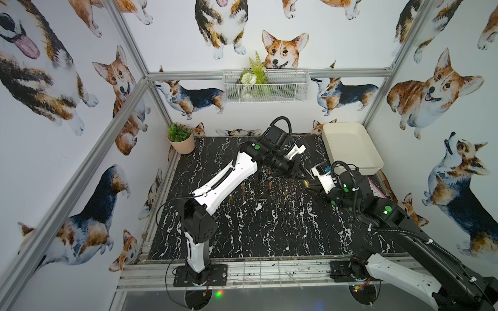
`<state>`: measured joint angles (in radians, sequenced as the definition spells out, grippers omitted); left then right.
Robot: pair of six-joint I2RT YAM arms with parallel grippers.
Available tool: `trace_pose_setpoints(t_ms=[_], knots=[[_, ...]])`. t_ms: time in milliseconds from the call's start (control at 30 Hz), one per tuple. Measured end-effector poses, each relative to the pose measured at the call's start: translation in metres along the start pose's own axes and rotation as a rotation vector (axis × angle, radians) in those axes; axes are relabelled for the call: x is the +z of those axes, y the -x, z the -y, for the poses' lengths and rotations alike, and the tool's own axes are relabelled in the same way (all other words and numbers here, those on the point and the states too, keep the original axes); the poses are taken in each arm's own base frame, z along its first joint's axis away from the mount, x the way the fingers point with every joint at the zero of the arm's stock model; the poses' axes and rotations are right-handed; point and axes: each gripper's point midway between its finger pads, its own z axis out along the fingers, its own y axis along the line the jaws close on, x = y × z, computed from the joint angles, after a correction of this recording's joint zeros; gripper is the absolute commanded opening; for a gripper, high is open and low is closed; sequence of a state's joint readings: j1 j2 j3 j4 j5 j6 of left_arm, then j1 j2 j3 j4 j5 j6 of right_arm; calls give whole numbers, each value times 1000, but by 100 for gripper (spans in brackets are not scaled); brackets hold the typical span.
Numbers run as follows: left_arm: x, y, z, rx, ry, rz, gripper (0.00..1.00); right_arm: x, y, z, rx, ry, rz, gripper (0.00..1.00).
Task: Open the lipstick cap
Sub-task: Place the lipstick at the center of the board.
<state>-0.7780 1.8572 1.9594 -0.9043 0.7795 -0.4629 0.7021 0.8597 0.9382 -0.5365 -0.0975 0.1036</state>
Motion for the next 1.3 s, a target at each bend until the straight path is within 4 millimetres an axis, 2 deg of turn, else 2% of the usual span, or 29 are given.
trace_pose_setpoints(t_ms=[267,433,500,533,600,700,800,1000,1100,1300], knots=[[0,-1,0,10,7,-5,19,1,0,0,-3,0,-3,5],[-1,0,-1,14,12,-6,17,2,0,1,-3,-4,-6,12],[-1,1,-1,16,12,-5,16,2,0,1,-4,-7,-5,17],[-1,1,0,17,12,-4,16,1,0,2,-4,-9,-4,27],[-1,1,1,19,11,-2,16,1,1,2,-4,-14,-1,38],[-4,3,1,17,11,1,16,0,1,7,-4,-44,4,46],[-8,6,-1,6,14,14,16,-5,2,9,-5,-60,14,48],[-19,25,-20,-39,63,74,16,-17,0,14,-1,-92,31,49],[-17,35,-33,-45,116,102,16,-25,-4,16,0,-103,29,49],[12,48,-63,5,300,126,16,-52,3,22,27,-151,76,48]])
